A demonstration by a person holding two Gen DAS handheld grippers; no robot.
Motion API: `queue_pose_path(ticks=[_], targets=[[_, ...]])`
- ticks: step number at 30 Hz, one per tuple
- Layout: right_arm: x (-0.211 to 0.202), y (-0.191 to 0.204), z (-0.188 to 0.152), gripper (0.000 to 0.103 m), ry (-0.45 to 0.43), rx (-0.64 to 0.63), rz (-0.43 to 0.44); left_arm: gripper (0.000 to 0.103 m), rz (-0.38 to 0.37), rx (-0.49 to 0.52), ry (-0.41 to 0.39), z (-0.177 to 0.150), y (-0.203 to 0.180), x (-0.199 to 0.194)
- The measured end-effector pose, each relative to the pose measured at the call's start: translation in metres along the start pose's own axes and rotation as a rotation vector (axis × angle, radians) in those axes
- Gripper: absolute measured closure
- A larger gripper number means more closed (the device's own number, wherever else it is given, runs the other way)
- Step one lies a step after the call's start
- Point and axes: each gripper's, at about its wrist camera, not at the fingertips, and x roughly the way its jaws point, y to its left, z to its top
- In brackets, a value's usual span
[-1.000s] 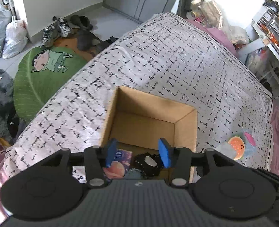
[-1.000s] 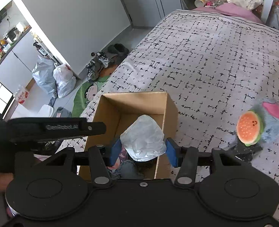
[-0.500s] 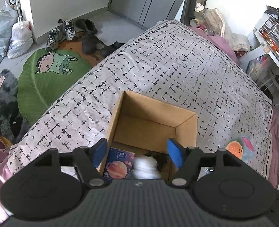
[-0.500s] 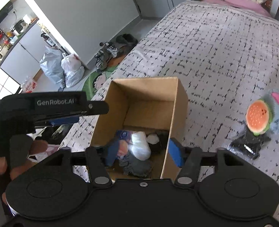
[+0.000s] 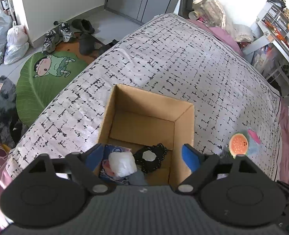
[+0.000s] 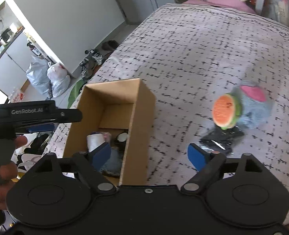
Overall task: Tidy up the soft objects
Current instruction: 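Move both tools from the box toward the grey plush mouse and black bag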
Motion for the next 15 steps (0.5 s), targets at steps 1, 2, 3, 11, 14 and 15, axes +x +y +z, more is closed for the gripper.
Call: queue_pose_path(ticks=[1, 2, 3, 11, 14, 15], targets=[[-0.002, -0.004, -0.001, 0.012, -0.01, 0.004, -0.004, 0.012, -0.003, 0.003, -0.001, -0.001, -0.003, 0.0], [-0.004, -0.008, -0.002, 0.011, -0.019, 0.008, -0.009, 0.01, -0.008, 0.007, 0.0, -0.002, -0.006, 0.0], [-0.006, -0.012, -0.002, 0.01, -0.028, 0.013, -0.012, 0.009, -0.013, 0.012, 0.002, -0.003, -0.009, 0.001], [-0.018, -0.049, -0.004, 0.0, -0.098, 0.049, 0.0, 0.0, -0.103, 0.059, 0.014, -0.01, -0.043, 0.002], [-0.02, -0.066, -0.006, 0.0, -0.098, 0.079, -0.004, 0.0, -0.121, 0.065, 0.015, -0.012, -0.056, 0.004], [-0.02, -0.072, -0.007, 0.0, -0.096, 0.086, -0.003, 0.0, -0.124, 0.069, 0.014, -0.012, -0.06, 0.004]])
